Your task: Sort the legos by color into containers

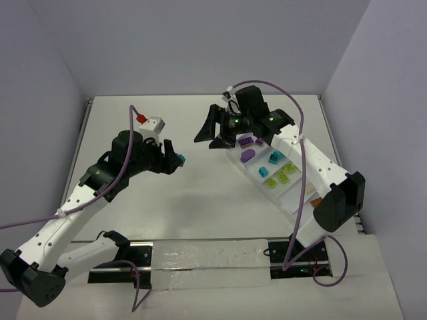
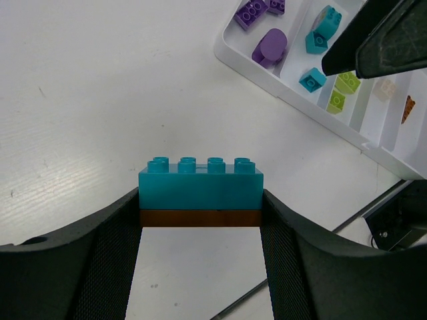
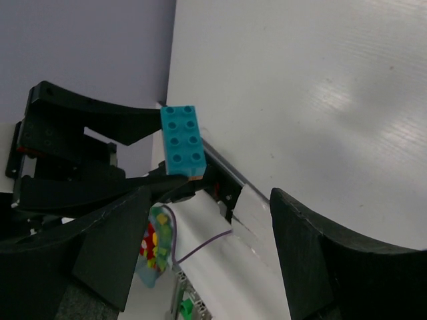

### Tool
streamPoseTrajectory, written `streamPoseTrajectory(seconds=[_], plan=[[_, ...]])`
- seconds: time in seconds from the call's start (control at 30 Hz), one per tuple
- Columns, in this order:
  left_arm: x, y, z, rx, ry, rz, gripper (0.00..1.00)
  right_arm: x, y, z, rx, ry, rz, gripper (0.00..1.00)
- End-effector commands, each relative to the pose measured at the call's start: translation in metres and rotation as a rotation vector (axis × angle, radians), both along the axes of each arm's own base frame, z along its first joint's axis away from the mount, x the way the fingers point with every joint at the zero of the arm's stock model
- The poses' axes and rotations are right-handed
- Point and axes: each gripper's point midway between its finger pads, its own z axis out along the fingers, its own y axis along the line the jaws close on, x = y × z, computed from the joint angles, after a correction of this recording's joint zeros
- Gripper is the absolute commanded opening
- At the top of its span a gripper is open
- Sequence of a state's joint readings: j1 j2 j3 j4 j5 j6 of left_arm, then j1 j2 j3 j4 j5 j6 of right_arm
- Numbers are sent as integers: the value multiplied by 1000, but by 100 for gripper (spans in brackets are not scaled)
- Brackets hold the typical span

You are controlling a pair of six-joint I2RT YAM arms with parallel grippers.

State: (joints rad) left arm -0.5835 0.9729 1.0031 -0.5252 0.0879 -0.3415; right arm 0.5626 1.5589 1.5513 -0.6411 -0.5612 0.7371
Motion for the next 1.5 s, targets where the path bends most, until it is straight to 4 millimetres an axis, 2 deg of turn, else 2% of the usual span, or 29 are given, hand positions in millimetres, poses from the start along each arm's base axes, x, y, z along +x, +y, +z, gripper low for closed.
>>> streamPoseTrajectory(seconds=[0.0, 0.27, 0.53, 0.7, 0.87, 1.07, 1.13, 1.33, 1.47], plan=[[9, -12, 15, -9, -97, -57, 0, -9, 20, 23, 117, -16, 118, 78], [5, -19, 13, 5, -92, -93, 0, -4, 27, 11, 84, -4, 129, 78], [4, -27, 17, -3, -99, -102, 0, -4, 44, 4, 98, 24, 210, 78], [6, -29, 17, 0, -100, -92, 0, -10, 56, -4, 109, 50, 277, 79], [8, -29, 21, 0, -114, -82, 0, -11, 59, -17, 88, 72, 295, 78], [12, -28, 24, 11, -122, -65, 0, -23, 65, -23, 152, 116, 374, 77], [12, -28, 25, 14, -125, -63, 0, -25, 67, -23, 182, 120, 387, 74], [13, -26, 28, 19, -131, -52, 0, -28, 71, -19, 226, 127, 422, 55], [12, -23, 30, 15, -134, -43, 0, -29, 71, -19, 222, 122, 439, 55]])
